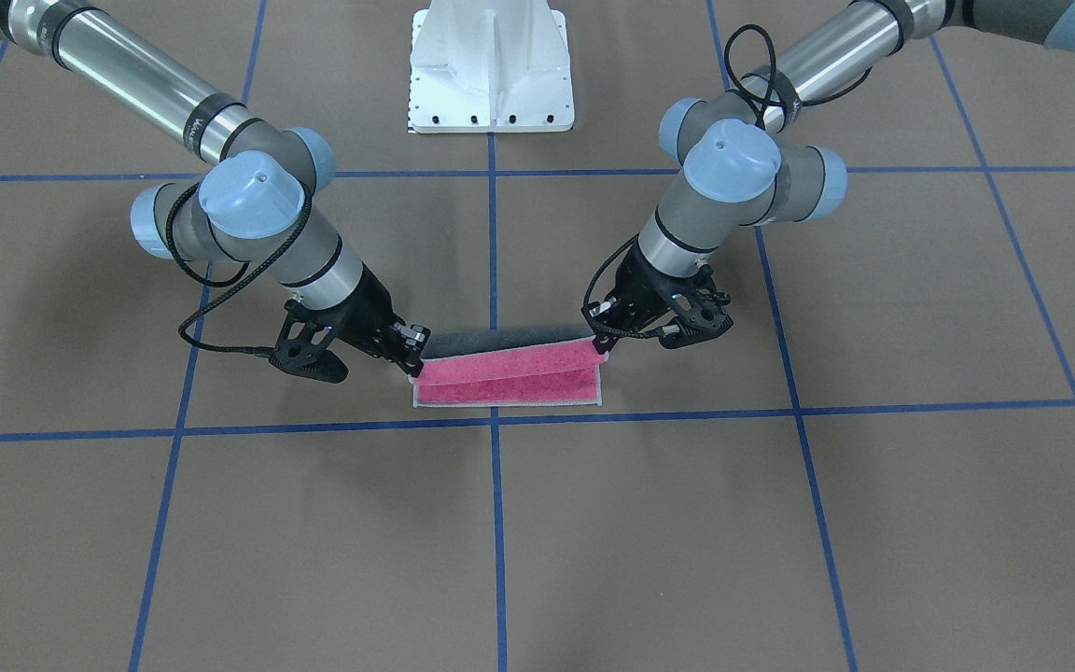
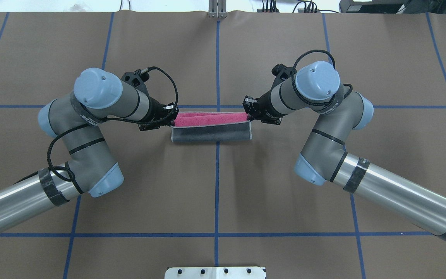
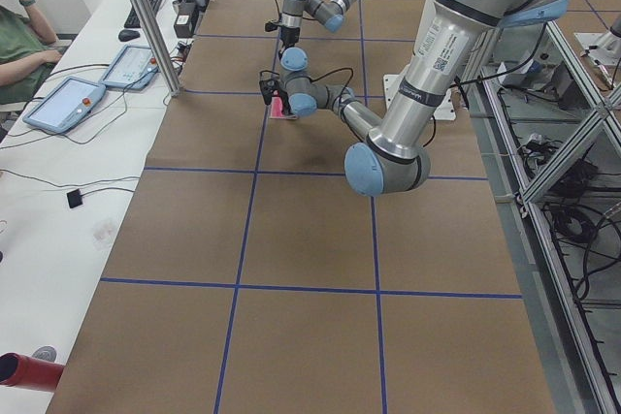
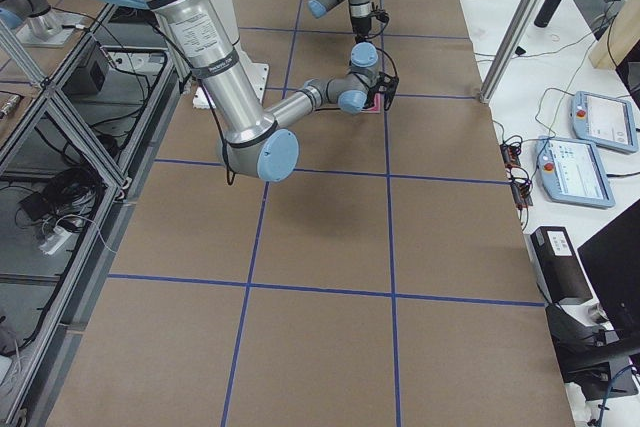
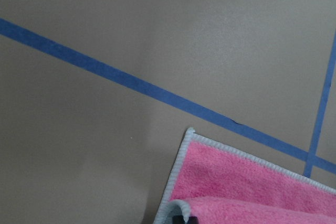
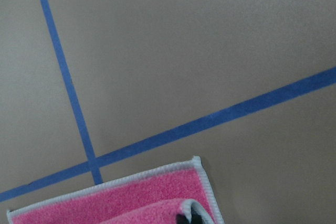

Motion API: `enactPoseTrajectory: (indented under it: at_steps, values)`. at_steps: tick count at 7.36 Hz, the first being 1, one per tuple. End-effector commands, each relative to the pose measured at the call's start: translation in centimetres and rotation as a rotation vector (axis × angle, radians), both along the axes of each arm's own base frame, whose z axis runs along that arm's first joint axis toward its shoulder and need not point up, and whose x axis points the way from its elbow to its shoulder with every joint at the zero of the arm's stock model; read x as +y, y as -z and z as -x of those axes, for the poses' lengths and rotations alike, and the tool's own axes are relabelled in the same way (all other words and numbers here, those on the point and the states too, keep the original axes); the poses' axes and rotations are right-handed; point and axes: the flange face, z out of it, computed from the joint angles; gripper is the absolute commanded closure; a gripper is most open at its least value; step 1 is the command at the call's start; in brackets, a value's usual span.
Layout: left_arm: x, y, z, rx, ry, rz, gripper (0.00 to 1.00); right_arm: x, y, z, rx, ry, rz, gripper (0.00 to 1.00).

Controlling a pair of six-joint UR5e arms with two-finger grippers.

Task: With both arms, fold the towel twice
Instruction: 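Fold the lifted edges away from the robot and release both grippers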

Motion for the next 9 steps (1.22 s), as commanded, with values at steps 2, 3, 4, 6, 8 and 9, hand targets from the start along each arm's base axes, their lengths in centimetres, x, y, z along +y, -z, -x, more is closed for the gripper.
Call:
enactPoseTrajectory:
  at_steps: [2, 3, 4, 6, 8, 9]
  values:
    - [-0.9, 0.0, -0.6, -0.009, 0.006, 0.006, 1.00, 0.0, 0.2, 0.0, -0.003, 0.000, -0.002, 1.00]
    - [-1.1, 0.0, -0.4, -0.011, 0.007, 0.001, 0.26, 0.0, 0.3, 0.1, -0.004, 0.000, -0.003, 0.52]
    - [-1.1, 0.4, -0.4, -0.003, 0.008, -0.002, 0.00, -0.2, 0.7, -0.1, -0.009, -0.003, -0.007, 0.01]
    - [-1.4, 0.9, -0.2, 0.003, 0.014, -0.006, 0.00, -1.0, 1.1, -0.8, -0.015, -0.015, -0.007, 0.01]
    - [-2.0, 2.1, 0.2, 0.019, 0.027, -0.007, 0.00, -1.3, 2.1, -1.0, -0.027, -0.020, -0.008, 0.00]
    - [-1.6, 2.1, -0.3, 0.025, 0.035, 0.026, 0.00, -1.6, 2.2, -1.4, -0.029, -0.022, -0.010, 0.00]
